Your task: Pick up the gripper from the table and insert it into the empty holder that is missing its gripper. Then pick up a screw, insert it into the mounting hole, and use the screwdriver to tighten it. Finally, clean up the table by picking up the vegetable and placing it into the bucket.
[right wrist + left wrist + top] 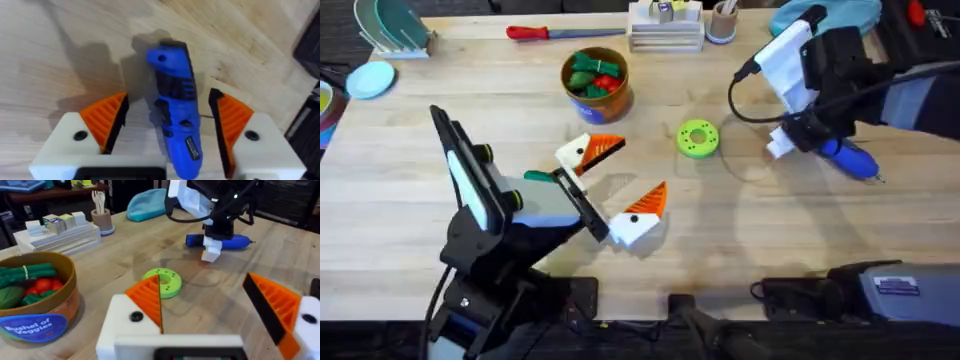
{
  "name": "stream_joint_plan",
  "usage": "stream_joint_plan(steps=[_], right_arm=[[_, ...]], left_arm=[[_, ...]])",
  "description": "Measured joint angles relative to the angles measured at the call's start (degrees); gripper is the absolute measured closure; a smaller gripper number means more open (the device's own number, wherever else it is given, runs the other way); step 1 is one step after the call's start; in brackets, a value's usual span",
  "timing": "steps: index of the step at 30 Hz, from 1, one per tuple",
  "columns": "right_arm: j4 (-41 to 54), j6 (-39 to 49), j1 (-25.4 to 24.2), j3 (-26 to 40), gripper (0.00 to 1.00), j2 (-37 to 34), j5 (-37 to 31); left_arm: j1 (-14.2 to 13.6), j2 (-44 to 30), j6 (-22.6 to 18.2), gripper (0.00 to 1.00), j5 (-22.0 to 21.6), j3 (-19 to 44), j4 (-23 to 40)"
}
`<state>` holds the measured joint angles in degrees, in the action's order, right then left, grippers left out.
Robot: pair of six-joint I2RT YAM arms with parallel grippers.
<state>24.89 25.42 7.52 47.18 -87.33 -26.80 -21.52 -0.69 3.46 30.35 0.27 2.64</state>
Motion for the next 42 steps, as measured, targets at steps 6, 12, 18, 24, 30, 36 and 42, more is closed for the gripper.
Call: stream_joint_plan(steps=[6,12,18,24,30,36,42], right_arm=[[0.5,-5.0,2.4,0.9,0.01,0.6,3.7],[0.9,-7.1,3.2,2.6,0.01,4.0,6.7],[0.6,-8.4,3.2,5.5,0.009,9.3,7.2],[0.5,-8.7,3.2,6.0,0.01,11.5,7.2],[0.6,-8.7,3.4,6.0,0.01,11.6,7.2],[0.6,-8.7,4.9,6.0,0.01,11.6,7.2],[0.6,-8.7,5.3,6.0,0.009,11.6,7.4]], left_arm=[[0.0,0.0,-0.1,0.008,-1.0,0.0,-0.1],[0.0,0.0,-0.2,0.008,-7.0,1.6,1.2],[0.0,-2.5,-0.2,0.008,-19.1,17.6,20.5],[0.0,-16.3,4.7,0.008,-32.3,36.1,45.4],[0.0,-35.3,6.7,0.009,-37.1,47.1,55.9],[0.0,-48.8,9.9,0.009,-37.0,50.8,56.2],[1.3,-53.1,26.1,0.009,-38.3,51.7,61.9]])
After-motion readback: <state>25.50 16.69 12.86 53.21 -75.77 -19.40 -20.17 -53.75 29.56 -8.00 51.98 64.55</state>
